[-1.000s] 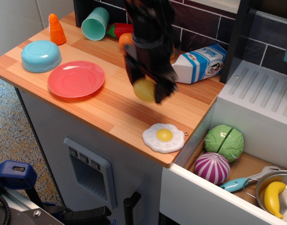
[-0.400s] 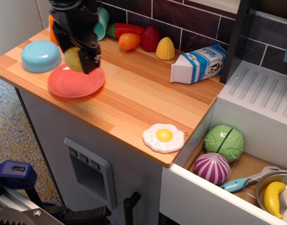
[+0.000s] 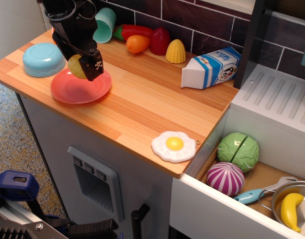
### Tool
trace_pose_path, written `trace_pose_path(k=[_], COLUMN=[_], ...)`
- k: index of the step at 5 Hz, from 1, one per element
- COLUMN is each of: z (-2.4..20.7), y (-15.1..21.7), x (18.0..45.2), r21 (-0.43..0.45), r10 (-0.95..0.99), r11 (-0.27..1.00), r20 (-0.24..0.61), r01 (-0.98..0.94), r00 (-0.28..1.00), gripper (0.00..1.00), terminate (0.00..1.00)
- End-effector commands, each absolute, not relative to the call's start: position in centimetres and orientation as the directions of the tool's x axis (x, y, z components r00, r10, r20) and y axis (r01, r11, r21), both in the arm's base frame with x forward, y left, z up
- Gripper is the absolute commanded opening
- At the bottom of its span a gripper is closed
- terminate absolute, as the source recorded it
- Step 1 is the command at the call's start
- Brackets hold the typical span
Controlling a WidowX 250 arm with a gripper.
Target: Put potato on plate
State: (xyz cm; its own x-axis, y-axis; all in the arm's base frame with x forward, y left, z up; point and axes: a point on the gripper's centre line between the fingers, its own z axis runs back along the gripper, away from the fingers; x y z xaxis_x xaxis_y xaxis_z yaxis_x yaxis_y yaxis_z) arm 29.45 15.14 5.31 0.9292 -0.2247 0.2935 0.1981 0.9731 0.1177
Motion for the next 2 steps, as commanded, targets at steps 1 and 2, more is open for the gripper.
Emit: trace_pose_path(k=[1, 2], z=[6.00, 6.00], y=[15.62, 15.62], x=[30.16, 30.16], r21=[0.138, 0.138], r10=[-0.232, -0.232], r11=[0.971, 0.971], r20=[0.331, 0.331], r01=[0.197, 0.197], r00=[0.915, 0.915], gripper=[1.00, 1.00], terminate=[0.00, 1.00])
